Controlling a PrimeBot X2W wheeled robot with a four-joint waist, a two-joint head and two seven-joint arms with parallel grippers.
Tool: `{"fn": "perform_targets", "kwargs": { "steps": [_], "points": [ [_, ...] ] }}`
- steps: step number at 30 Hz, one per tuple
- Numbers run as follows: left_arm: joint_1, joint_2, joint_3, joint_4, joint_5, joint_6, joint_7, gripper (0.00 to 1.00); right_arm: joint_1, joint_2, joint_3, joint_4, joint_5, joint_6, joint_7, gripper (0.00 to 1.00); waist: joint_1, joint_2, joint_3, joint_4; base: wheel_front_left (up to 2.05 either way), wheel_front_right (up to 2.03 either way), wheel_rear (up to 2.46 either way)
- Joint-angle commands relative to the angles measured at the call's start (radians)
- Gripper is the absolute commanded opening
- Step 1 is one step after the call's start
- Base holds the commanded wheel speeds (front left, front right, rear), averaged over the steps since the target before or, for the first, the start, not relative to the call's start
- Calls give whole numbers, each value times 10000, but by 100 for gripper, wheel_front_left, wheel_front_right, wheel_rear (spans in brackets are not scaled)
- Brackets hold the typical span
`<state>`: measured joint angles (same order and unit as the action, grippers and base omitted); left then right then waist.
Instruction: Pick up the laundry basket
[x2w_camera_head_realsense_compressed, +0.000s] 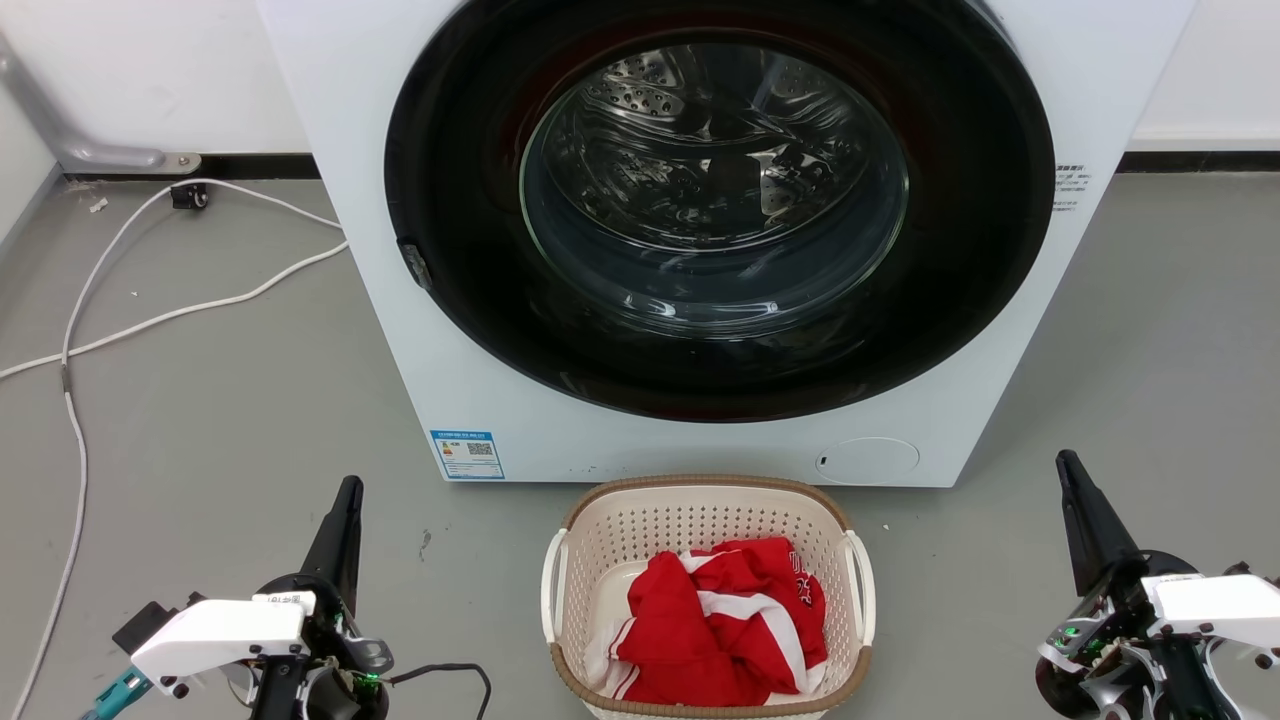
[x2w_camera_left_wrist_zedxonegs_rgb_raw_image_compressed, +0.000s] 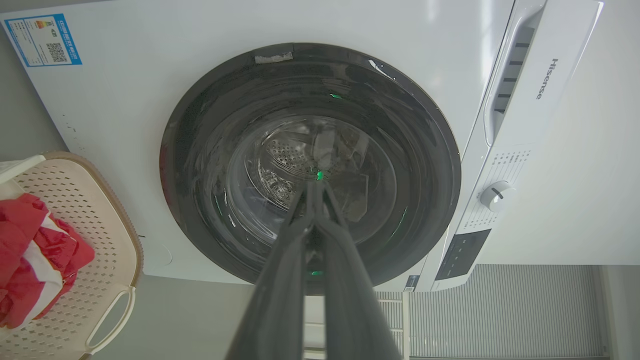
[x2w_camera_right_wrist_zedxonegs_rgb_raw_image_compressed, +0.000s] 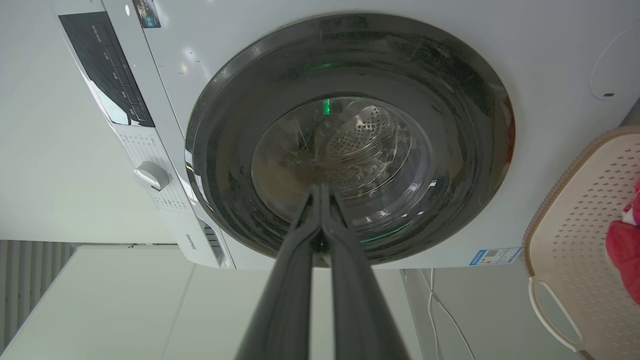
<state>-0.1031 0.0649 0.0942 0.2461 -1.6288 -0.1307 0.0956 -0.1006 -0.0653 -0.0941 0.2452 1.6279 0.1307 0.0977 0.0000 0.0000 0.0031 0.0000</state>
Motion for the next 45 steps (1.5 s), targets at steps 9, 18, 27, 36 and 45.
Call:
{"fn": "perform_targets", "kwargs": {
  "steps": [9, 18, 27, 36, 45],
  "points": [
    [-79, -8, 33, 7, 62, 1, 59, 0, -120, 25, -45, 15, -70, 0, 48, 0, 0, 0, 0, 0, 0, 0, 0],
    [-82, -24, 56, 9, 86, 1, 78, 0, -121, 42, -65, 16, -92, 0, 53, 0, 0, 0, 0, 0, 0, 0, 0],
    [-5, -40, 58, 2, 66, 0, 69, 100, -12, 37, -69, 1, -59, 0, 43, 100, 0, 0, 0, 0, 0, 0, 0],
    [22, -78, -386, -181, 228, 0, -398, 100, 298, 65, 242, -262, -400, 0, -432, 100, 0, 0, 1, 6, 0, 0, 0],
    [-61, -82, -535, -663, 1845, 0, -806, 100, 493, 75, 209, -804, -2332, 0, -833, 100, 0, 0, 3, 11, 0, 0, 0]
  ]
}}
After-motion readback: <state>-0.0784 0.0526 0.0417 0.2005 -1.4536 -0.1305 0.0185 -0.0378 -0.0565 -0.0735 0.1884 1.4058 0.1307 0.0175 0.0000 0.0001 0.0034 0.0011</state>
